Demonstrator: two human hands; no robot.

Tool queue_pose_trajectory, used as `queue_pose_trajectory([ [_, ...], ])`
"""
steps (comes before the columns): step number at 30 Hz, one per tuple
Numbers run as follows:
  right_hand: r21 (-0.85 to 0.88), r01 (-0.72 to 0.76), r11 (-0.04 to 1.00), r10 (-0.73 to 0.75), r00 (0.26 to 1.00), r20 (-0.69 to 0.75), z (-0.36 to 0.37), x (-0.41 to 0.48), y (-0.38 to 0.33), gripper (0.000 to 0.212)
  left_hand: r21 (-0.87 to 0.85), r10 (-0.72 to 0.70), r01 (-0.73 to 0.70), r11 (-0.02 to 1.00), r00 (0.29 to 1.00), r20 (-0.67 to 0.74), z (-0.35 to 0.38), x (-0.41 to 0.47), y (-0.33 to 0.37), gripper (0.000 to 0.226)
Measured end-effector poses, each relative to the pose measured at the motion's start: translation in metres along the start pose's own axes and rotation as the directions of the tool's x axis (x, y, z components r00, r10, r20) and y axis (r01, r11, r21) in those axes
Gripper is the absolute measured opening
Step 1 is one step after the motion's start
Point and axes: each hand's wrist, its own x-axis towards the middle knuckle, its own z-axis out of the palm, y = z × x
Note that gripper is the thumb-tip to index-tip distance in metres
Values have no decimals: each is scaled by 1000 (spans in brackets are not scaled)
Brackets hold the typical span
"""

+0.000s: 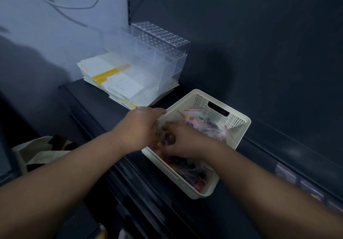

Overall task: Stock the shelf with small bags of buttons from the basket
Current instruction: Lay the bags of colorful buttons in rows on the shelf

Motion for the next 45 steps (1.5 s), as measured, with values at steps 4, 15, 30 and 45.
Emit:
queue_pose_trajectory([
  [4, -108, 28, 994, -34, 998, -52, 5, 3, 0, 24, -16, -15, 16, 1000, 1000, 24, 1, 0, -1, 47],
  [15, 73, -9, 997, 2, 996, 89, 4, 6, -2, 47, -39, -130, 135, 990, 985, 113, 1, 3, 0, 48],
  [30, 643, -1, 766, 158, 969, -187, -37, -27, 23, 8, -379, -148, 169, 910, 985, 84, -17, 17, 45, 30],
  [45, 758, 18, 652, 285, 921, -267, -68, -114, 53, 11, -734, -94, 389, 556, 907, 410, 9, 43, 130, 26],
])
